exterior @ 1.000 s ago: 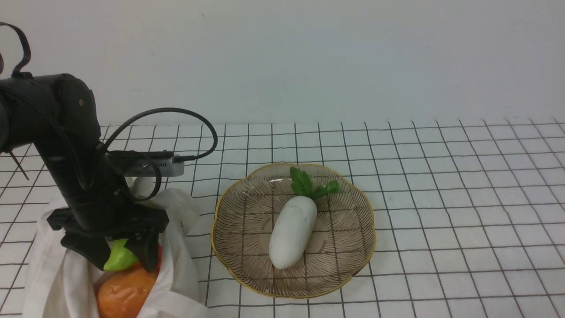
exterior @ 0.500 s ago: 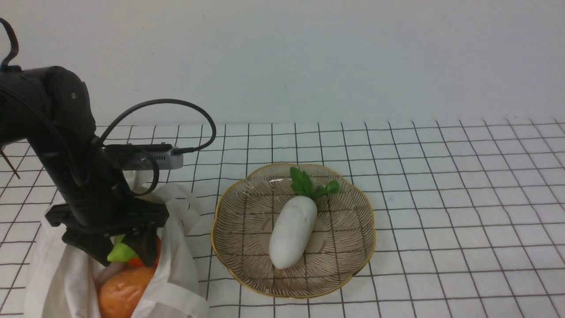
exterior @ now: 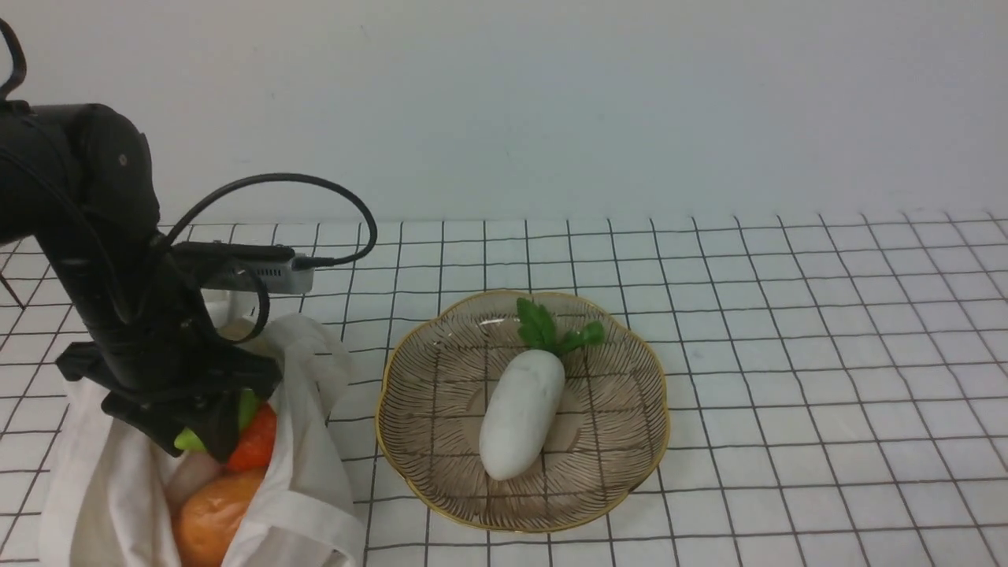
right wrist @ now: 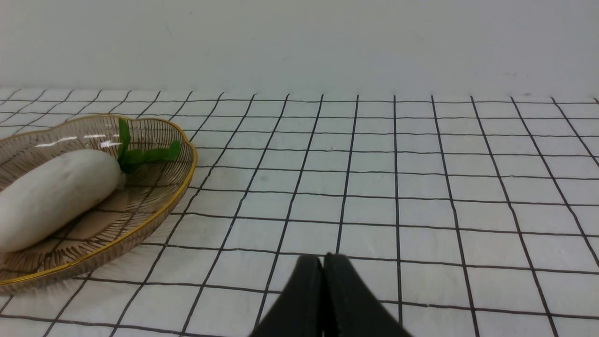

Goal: Take vegetables from bag on white checkered tablecloth place on plate.
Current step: 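Place the green vegetable from the bag onto the plate with the left gripper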

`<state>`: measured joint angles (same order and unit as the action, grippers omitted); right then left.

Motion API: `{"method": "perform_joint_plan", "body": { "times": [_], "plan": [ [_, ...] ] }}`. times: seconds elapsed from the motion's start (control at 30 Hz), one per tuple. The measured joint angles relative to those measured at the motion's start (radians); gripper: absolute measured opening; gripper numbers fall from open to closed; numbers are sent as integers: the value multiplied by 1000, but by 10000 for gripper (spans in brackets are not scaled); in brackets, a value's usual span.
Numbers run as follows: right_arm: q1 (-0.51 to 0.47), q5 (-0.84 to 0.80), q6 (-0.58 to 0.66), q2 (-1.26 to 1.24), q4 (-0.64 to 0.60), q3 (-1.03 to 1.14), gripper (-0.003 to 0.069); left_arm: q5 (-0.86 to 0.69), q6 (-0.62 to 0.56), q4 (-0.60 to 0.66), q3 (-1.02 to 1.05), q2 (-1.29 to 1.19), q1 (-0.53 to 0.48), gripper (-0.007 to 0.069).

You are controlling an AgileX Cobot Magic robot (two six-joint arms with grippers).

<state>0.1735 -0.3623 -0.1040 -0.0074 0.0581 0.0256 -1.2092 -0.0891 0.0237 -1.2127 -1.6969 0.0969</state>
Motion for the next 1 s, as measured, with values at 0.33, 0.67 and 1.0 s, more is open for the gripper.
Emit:
{"method": "perform_joint_plan", "body": {
  "times": [0.33,0.67,1.0],
  "plan": [
    [0,0,-1,0,0,0,-14,-14,48,26,-60,42,-126,258],
    [0,0,3,0,0,0,-14,-6,53,104,156,55,-95,258],
    [0,0,4,0,-2,0,-14,9,31,127,204,144,-95,258]
  ]
}}
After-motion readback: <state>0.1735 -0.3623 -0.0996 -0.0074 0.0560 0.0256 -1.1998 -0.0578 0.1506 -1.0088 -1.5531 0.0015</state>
